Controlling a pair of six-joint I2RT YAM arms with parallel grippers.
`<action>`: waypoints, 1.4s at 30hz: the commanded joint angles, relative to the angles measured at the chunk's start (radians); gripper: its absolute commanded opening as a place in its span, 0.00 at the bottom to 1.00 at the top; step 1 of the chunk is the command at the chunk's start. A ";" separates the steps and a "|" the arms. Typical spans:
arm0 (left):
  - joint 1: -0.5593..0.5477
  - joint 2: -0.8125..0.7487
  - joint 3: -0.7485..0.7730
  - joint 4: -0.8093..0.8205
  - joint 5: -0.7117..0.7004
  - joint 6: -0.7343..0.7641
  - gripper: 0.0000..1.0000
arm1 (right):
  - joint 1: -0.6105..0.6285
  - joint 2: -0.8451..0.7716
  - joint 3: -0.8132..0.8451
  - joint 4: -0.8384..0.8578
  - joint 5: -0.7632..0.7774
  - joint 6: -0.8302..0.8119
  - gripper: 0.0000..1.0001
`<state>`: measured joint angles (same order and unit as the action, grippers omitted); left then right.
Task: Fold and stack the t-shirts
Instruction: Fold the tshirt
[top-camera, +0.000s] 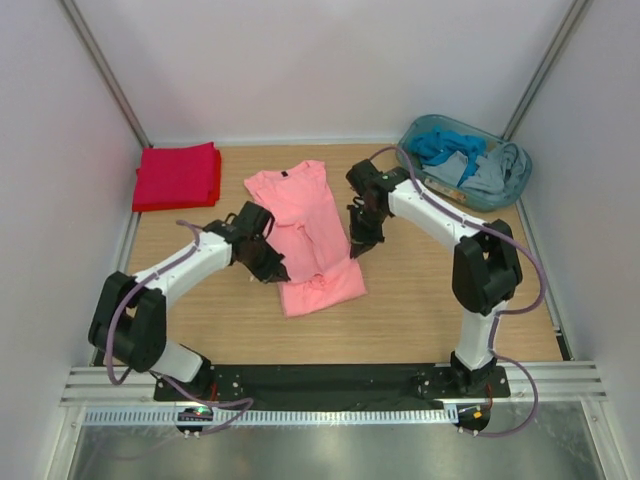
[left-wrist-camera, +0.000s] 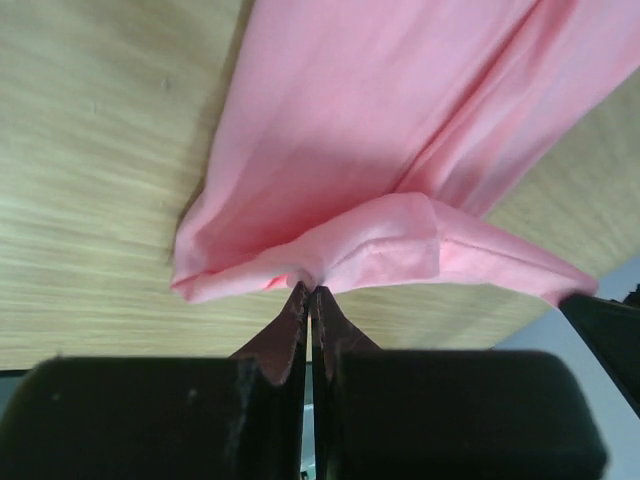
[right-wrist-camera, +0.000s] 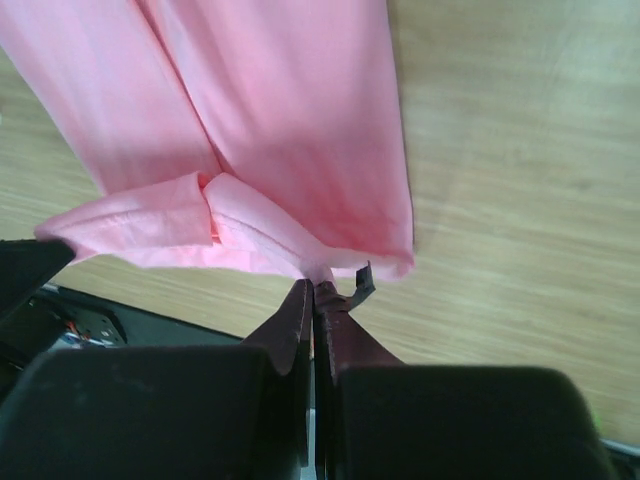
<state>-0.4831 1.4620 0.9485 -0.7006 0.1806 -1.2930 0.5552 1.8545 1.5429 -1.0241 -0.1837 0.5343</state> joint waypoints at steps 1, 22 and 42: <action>0.070 0.063 0.134 -0.091 0.011 0.135 0.00 | -0.040 0.070 0.158 -0.065 0.007 -0.051 0.01; 0.320 0.366 0.401 0.000 0.086 0.238 0.00 | -0.144 0.458 0.578 0.119 -0.214 -0.028 0.01; 0.368 0.555 0.579 0.027 0.163 0.268 0.01 | -0.198 0.571 0.695 0.148 -0.195 0.038 0.02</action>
<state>-0.1253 1.9972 1.4784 -0.6983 0.3157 -1.0409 0.3618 2.4077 2.1769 -0.9154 -0.3622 0.5522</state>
